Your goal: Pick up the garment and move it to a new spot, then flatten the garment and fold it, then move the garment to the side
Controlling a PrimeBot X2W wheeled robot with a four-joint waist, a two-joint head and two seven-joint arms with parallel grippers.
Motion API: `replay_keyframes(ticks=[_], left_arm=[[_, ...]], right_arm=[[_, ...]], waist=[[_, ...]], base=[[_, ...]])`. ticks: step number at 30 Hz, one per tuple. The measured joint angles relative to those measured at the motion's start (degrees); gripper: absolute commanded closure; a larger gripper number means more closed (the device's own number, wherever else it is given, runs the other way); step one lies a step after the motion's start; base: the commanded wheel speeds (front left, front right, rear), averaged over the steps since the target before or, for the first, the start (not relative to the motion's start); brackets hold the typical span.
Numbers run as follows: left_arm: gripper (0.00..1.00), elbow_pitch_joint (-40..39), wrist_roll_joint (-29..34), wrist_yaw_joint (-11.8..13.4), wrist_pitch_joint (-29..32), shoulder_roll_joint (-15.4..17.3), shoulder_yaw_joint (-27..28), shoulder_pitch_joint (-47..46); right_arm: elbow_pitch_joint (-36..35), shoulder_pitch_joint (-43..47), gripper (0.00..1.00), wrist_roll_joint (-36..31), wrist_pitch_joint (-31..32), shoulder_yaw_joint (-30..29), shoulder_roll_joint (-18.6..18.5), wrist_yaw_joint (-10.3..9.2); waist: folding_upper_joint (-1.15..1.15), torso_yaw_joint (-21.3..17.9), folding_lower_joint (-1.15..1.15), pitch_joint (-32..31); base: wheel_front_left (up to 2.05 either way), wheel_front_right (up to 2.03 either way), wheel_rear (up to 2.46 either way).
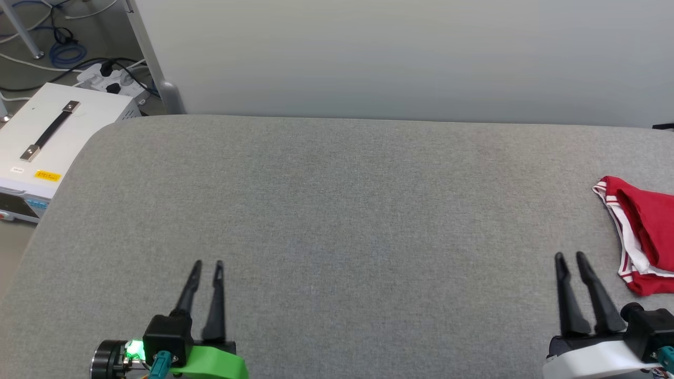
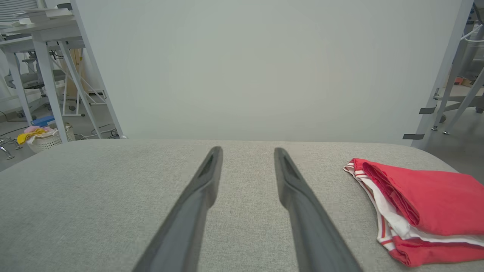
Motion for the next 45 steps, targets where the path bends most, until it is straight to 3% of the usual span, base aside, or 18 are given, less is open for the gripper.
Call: replay_keyframes(ticks=[45], left_arm=[[1.00,-0.5,1.0,-0.6,4.9,-1.1,1.9,-0.6]], right_arm=[[0.7,-1.5,1.00,-2.3,4.8,0.9,0.0,0.00]], waist=[[0.00,-1.3,0.00,0.0]], base=[[0.00,0.00,0.00]])
